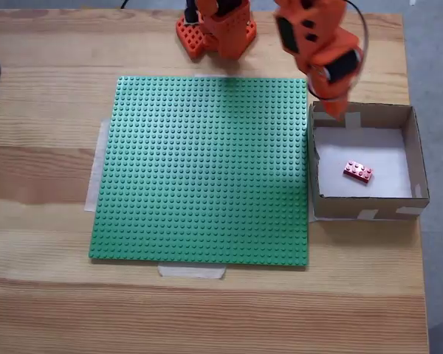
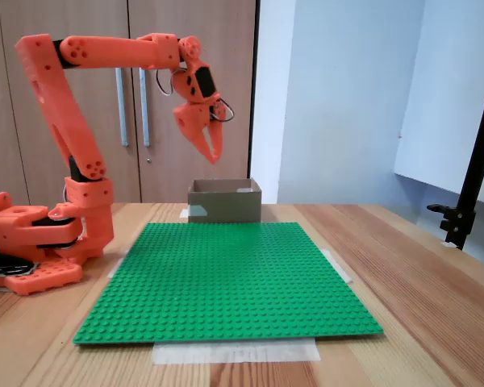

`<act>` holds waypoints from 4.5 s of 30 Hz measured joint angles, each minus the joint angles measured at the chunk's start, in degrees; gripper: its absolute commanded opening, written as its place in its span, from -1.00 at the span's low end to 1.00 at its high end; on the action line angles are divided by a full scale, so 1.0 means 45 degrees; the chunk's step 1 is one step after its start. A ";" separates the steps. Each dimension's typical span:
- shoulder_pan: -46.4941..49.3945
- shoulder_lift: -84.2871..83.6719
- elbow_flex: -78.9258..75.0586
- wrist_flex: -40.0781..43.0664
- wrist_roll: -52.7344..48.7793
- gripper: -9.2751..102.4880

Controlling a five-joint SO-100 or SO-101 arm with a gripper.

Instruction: Pick the red lego block and put it in the box.

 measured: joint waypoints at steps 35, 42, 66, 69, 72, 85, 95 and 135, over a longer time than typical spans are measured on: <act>0.5059 1.0352 0.9258 -0.0840 -0.1680 -0.85; 0.6094 1.1934 1.1289 -0.1602 -0.1055 -0.85; 0.8691 1.6016 1.6777 -0.4219 -0.2207 -0.85; 0.8906 1.6289 1.7188 -0.4277 -0.2207 -0.85; 0.8809 1.6211 1.7598 -0.4434 -0.2187 -0.85; 0.8887 1.6250 1.8945 -0.5293 -0.1875 -0.85; 0.8887 1.6230 1.9062 -0.5449 -0.1758 -0.85; 0.8887 1.6230 1.9492 -0.5566 -0.1602 -0.85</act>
